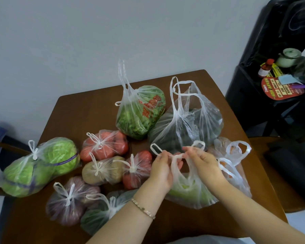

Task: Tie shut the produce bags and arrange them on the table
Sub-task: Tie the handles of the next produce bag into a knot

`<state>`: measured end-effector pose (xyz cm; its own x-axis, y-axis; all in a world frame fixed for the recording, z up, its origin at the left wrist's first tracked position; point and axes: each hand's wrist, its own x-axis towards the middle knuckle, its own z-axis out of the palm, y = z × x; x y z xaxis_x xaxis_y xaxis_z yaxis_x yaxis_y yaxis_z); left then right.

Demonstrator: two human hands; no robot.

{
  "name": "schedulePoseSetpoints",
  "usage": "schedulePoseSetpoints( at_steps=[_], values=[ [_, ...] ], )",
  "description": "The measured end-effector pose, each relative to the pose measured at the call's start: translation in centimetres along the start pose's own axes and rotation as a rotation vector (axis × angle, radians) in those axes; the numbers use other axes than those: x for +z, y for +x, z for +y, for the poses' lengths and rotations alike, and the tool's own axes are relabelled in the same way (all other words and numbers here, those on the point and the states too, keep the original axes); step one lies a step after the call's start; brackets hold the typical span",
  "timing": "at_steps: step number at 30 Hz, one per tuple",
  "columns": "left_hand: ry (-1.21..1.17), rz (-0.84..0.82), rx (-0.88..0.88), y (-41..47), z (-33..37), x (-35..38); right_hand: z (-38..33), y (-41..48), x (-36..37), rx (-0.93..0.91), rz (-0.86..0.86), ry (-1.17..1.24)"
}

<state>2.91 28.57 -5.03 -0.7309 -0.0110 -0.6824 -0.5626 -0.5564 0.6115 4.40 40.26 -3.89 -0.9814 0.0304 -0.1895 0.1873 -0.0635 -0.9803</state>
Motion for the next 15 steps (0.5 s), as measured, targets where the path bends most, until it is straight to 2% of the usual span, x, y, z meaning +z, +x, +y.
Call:
schedulePoseSetpoints(
  at_steps=[2,5,8,10,12,14,15],
  values=[
    [-0.323,0.014,-0.035,0.8,0.8,0.1,0.1,-0.1,-0.1,0.060,-0.037,0.204],
    [-0.448,0.105,-0.025,2.3,1.7,-1.2,1.0,0.2,-0.7,0.113,0.024,0.392],
    [-0.163,0.203,-0.014,3.8,1.6,-3.9,2.7,0.6,-2.7,0.327,0.146,0.368],
    [0.044,0.201,-0.013,4.1,1.0,-5.2,4.3,0.6,-3.6,0.447,0.167,0.169],
    [0.234,0.168,0.026,3.9,0.4,-5.2,4.7,0.7,-3.2,0.462,0.158,0.010],
    [0.595,0.109,0.156,3.0,0.2,-4.8,3.6,1.6,-2.4,0.450,0.182,0.111],
    [0.731,0.022,0.206,2.3,0.3,-4.6,2.7,2.1,-2.1,0.434,0.164,0.180]
  ],
)
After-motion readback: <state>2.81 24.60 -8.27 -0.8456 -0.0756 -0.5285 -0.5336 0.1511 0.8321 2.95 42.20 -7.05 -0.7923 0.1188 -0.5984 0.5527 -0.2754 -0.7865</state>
